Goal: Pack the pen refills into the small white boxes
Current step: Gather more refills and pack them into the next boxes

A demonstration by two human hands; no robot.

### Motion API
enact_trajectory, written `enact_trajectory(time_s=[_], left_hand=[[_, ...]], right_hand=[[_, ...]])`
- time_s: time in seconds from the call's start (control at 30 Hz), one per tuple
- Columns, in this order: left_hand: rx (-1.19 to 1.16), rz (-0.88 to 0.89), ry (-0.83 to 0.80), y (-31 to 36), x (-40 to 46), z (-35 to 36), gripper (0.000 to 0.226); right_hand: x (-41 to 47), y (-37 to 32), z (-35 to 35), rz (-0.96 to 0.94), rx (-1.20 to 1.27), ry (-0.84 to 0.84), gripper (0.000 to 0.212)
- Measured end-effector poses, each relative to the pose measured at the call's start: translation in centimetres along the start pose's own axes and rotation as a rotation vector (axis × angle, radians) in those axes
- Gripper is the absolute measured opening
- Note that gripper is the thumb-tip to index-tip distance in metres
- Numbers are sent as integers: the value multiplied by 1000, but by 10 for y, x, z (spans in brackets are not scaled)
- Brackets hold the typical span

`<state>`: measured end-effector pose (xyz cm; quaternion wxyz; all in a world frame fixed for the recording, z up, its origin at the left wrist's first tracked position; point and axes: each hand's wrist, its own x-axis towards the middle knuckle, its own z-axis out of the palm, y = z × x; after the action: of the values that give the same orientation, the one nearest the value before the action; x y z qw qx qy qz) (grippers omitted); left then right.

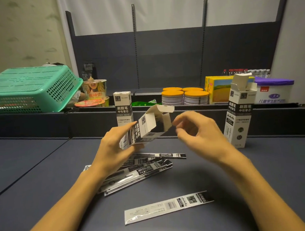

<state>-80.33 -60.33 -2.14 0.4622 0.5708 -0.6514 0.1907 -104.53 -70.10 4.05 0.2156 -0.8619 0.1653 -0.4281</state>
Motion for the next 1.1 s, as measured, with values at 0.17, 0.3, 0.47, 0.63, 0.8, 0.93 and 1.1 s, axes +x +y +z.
enact_trajectory(time_s=[0.17,0.3,0.47,0.63,0.8,0.93,1.1], left_hand=[[-17,13,-7,2,1,-1,69],[-22,-3,-18,3,1,-1,69],[-11,-5,-18,6,2,-2,71],[8,-16,-34,2,2,-1,71],[0,-14,-32,1,2,-1,71],[-5,-10,-20,2,1,-1,71],[-15,-6,0,2,2,-1,71]], right_hand=[[-5,3,-14,257,-49,-755,16],[-8,-2,-10,277,-106,-1037,34],[-10,-6,-2,321,-313,-1131,39],[-10,-3,-1,360,-331,-1063,26],[-9,5,0,325,-296,-800,13],[-6,7,-1,284,-141,-598,4],[-4,3,-6,202,9,-369,12]])
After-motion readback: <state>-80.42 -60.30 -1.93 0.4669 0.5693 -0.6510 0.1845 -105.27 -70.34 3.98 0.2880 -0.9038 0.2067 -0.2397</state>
